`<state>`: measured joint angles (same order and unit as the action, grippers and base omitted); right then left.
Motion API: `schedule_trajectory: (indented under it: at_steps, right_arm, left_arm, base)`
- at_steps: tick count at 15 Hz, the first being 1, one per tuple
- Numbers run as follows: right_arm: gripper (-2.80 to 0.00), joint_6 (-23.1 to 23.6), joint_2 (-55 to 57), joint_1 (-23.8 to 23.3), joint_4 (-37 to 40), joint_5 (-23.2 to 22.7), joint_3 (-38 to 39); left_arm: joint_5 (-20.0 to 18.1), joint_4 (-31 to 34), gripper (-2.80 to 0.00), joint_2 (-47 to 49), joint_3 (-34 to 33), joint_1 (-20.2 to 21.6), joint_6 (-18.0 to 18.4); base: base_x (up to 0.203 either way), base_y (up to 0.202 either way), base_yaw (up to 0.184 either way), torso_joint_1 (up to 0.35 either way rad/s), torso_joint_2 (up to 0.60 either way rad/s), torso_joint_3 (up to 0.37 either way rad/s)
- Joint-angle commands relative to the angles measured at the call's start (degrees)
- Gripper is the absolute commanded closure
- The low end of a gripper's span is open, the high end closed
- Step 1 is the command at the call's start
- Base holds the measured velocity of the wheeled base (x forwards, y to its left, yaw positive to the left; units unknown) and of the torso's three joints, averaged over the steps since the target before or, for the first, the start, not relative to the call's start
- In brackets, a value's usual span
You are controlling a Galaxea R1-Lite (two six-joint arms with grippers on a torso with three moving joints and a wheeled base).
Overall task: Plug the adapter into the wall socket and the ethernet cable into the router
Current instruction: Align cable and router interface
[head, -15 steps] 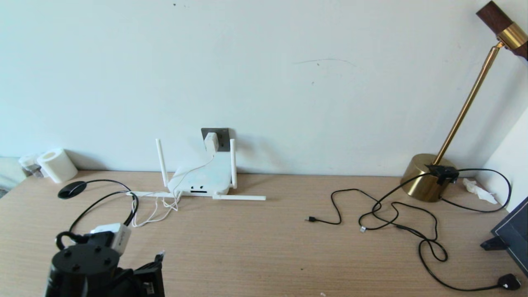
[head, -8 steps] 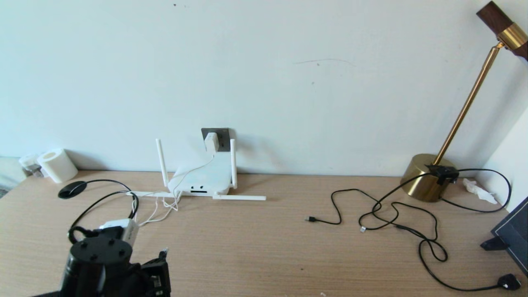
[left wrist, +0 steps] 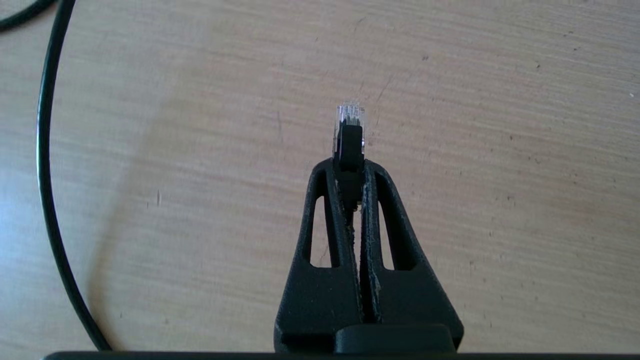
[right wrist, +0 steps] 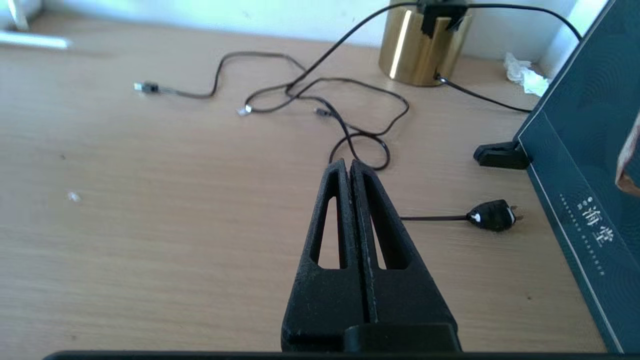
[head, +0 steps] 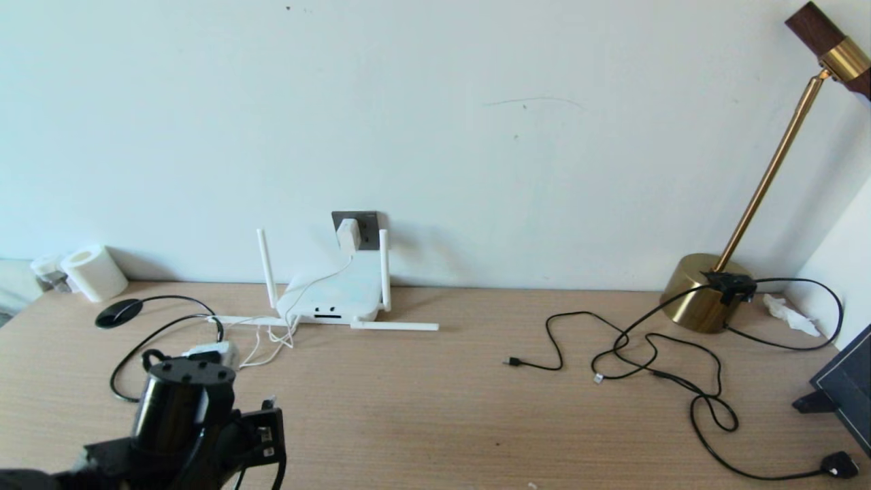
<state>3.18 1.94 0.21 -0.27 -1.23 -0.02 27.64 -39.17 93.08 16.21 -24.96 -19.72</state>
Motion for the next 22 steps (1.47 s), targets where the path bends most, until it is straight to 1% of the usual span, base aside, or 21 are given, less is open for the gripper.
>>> schedule_trajectory:
  at_steps: [1, 3, 4, 6, 7, 9, 13, 15, 17, 19, 22]
  right_arm:
    - [0.00, -0.5, -1.9, 0.0, 0.0, -0.1, 0.0]
    - [0.00, -0.7, -1.9, 0.0, 0.0, 0.0, 0.0]
    - [0.00, -0.7, -1.9, 0.0, 0.0, 0.0, 0.0]
    - [0.00, -0.7, -1.9, -0.1, 0.0, 0.0, 0.0]
    - [0.00, -0.7, -1.9, 0.0, 0.0, 0.0, 0.0]
    - [0.00, -0.7, -1.9, 0.0, 0.0, 0.0, 0.0]
    - [0.00, -0.7, -1.9, -0.1, 0.0, 0.0, 0.0]
    - [0.00, -0.7, -1.9, 0.0, 0.0, 0.0, 0.0]
    - [0.00, -0.7, -1.9, -0.1, 0.0, 0.0, 0.0]
    - [0.00, -0.7, -1.9, 0.0, 0.0, 0.0, 0.0]
    - [0.00, -0.7, -1.9, -0.1, 0.0, 0.0, 0.0]
  left_arm:
    - [-0.1, -0.1, 0.00, 2.9, 1.7, 0.2, 0.2]
    - [-2.5, -0.2, 0.00, 5.8, 4.9, 0.4, 0.2]
    - [-3.9, -0.2, 0.00, 7.1, 6.8, 1.7, 0.2]
    - [-6.5, -0.2, 0.00, 11.1, 12.0, 5.8, 0.3]
    - [-7.1, -0.2, 0.00, 13.0, 13.7, 6.9, 1.1]
    - [-7.9, -0.2, 0.00, 15.9, 16.3, 7.8, 2.5]
    - [-9.9, -0.3, 0.00, 18.9, 20.8, 8.6, 2.9]
    - [-10.1, -0.3, 0.00, 20.2, 22.6, 8.9, 5.1]
    - [-10.4, -0.3, 0.00, 21.6, 24.0, 10.2, 6.3]
    - [-11.6, -0.3, 0.00, 22.7, 24.6, 11.9, 7.2]
    - [-13.9, -1.1, 0.00, 23.5, 24.9, 12.9, 7.3]
  base:
    - [0.000, 0.000, 0.000, 0.000, 0.00, 0.000]
    - [0.000, 0.000, 0.000, 0.000, 0.00, 0.000]
    - [0.000, 0.000, 0.000, 0.000, 0.00, 0.000]
    - [0.000, 0.000, 0.000, 0.000, 0.00, 0.000]
    - [0.000, 0.000, 0.000, 0.000, 0.00, 0.000]
    - [0.000, 0.000, 0.000, 0.000, 0.00, 0.000]
    - [0.000, 0.000, 0.000, 0.000, 0.00, 0.000]
    - [0.000, 0.000, 0.000, 0.000, 0.00, 0.000]
    - [0.000, 0.000, 0.000, 0.000, 0.00, 0.000]
    - [0.000, 0.000, 0.000, 0.000, 0.00, 0.000]
    - [0.000, 0.000, 0.000, 0.000, 0.00, 0.000]
